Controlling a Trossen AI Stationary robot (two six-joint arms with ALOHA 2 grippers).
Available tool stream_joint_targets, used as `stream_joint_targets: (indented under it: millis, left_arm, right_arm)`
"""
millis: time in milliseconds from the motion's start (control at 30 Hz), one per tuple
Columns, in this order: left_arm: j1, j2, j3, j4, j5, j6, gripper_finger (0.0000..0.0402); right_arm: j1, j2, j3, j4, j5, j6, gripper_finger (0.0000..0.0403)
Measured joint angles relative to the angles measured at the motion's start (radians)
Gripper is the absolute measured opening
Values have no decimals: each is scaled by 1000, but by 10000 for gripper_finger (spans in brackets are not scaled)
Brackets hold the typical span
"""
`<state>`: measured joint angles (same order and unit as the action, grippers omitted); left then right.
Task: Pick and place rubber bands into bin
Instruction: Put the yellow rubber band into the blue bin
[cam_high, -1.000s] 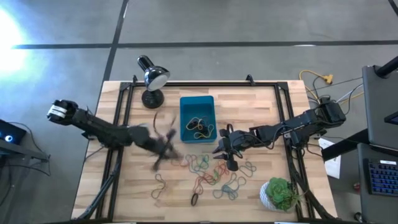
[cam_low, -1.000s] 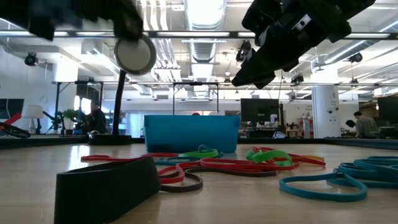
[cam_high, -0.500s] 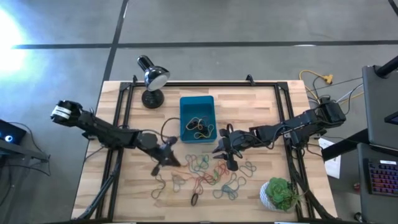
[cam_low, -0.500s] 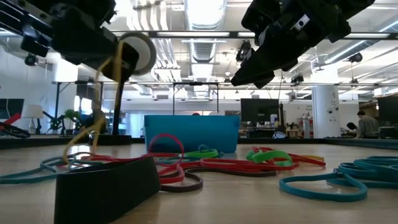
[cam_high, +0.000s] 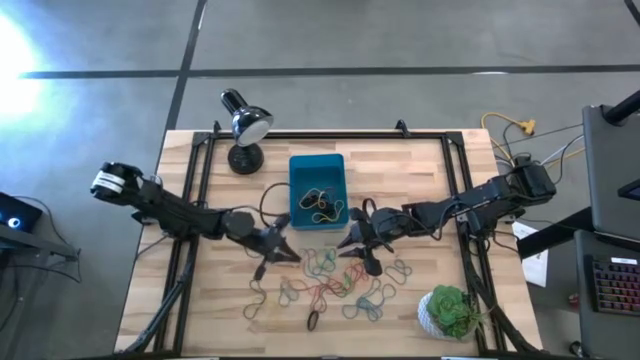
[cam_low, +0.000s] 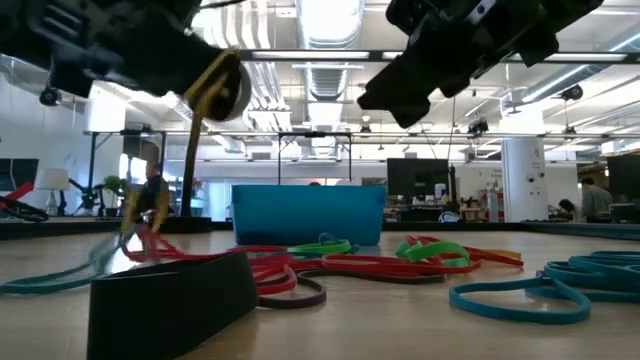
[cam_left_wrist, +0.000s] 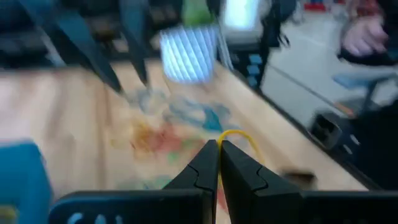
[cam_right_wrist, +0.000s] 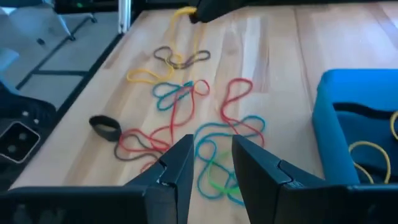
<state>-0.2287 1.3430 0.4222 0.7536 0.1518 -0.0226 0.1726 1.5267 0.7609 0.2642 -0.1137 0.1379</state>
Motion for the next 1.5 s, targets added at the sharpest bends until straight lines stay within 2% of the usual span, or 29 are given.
stream_joint_targets:
  millis: [233,367,667,933,1333,1500]
  left_arm:
    - [0,46,6,211,-10,88,0]
    - [2,47,5,224,-18,110,0]
    - [1,14,5,279,-58,144,0]
    - [2,6,7,337,-69,188,0]
    - [-2,2,5,373,-51,188,0]
    - [-2,1,3,396,-39,188,0]
  right_arm:
    - [0,89,1,100,-43,27,114]
    - [0,184,0,193,-96,53,132]
    - [0,338,24,383,-131,78,180]
    - [0,391,109,370,-133,47,204]
    - [0,418,212,213,-88,-23,206]
    - [0,419,233,211,-88,-41,206]
